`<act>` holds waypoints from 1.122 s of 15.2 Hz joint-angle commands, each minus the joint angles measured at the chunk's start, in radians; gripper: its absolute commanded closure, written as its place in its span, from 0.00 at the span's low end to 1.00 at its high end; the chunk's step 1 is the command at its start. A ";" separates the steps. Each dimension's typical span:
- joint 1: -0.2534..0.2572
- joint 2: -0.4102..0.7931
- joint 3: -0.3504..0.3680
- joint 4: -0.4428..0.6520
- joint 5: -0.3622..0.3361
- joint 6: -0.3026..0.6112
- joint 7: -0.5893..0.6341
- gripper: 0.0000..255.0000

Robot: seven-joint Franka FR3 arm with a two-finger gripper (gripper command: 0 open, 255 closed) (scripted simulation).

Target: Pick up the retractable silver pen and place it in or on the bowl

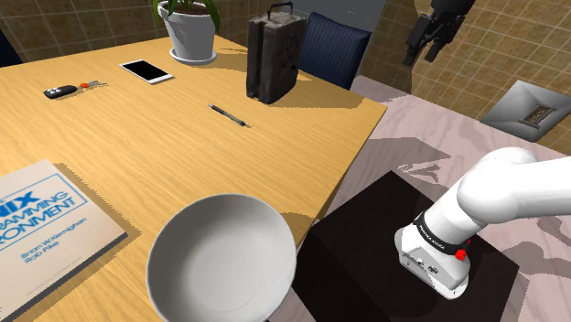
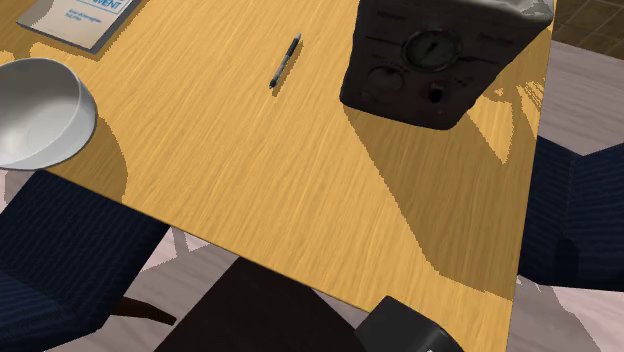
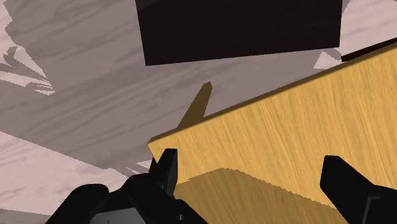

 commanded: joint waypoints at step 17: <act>0.115 0.426 0.172 0.142 0.115 0.274 0.083 0.00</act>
